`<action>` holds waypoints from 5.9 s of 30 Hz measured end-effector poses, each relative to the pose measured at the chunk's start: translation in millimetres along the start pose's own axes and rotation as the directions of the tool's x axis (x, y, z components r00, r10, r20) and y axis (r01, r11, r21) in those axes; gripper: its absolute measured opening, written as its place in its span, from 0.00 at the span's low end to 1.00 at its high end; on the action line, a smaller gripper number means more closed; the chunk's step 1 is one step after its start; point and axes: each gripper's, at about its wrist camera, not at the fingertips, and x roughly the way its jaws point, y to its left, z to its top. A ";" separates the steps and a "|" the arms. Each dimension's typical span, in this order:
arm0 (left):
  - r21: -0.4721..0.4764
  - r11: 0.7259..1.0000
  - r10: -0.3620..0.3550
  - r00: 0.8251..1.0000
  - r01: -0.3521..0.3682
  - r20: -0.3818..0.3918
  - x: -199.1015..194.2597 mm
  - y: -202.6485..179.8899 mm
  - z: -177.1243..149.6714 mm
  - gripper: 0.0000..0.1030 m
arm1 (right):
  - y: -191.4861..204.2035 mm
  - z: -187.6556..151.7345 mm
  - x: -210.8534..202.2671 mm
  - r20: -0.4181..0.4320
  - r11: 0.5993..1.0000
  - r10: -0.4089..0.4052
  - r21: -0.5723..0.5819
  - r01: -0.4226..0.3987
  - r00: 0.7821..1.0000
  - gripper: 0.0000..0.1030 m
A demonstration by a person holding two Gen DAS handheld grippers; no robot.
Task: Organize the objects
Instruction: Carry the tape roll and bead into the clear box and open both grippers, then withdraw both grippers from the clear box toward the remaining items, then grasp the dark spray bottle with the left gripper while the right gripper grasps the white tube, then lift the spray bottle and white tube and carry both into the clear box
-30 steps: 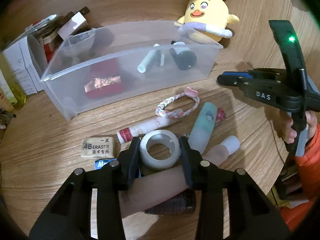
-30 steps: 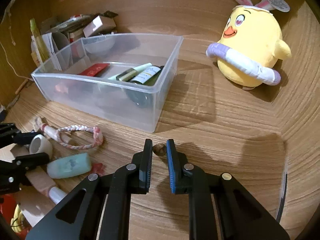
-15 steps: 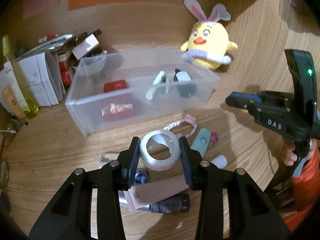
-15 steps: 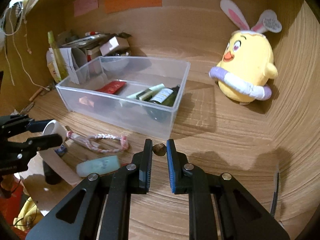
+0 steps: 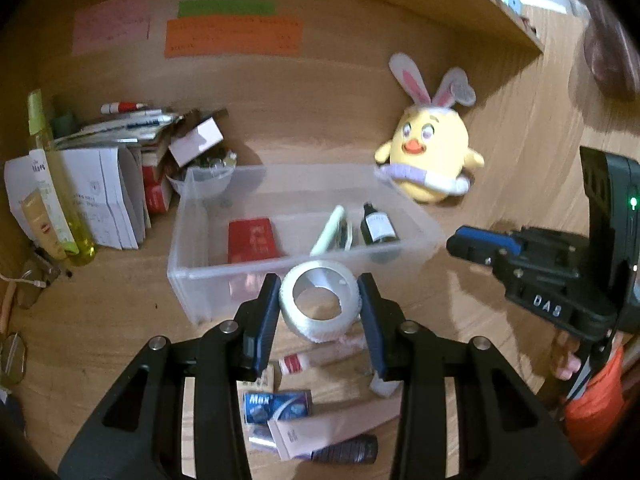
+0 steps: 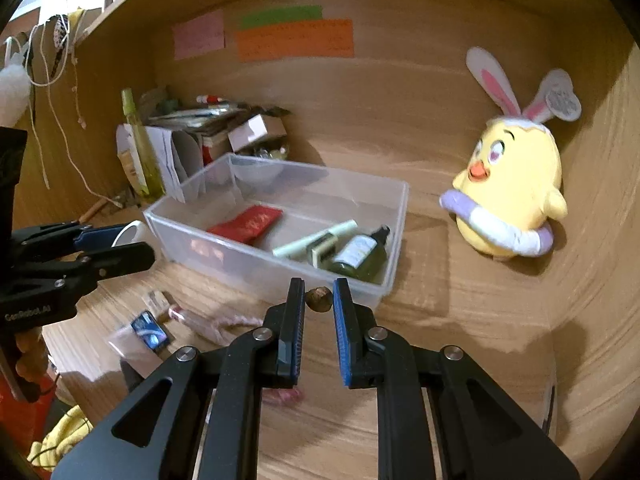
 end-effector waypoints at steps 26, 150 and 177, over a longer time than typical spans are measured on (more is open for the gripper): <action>-0.051 0.995 0.087 0.994 -0.084 0.063 22.6 34.9 44.0 0.38 | 4.1 44.5 28.6 0.045 1.000 0.019 -0.014 -0.019 0.999 0.13; -0.071 0.980 0.164 0.960 -0.184 -0.225 -17.6 18.6 -111.2 0.94 | 70.8 -92.6 15.0 -0.264 0.960 0.196 -0.145 -0.239 0.944 0.19; -0.152 0.947 0.258 0.951 -0.284 -0.169 -21.6 36.6 -112.9 0.25 | 65.7 -71.4 -2.3 -0.133 0.977 0.200 -0.043 -0.208 0.971 0.17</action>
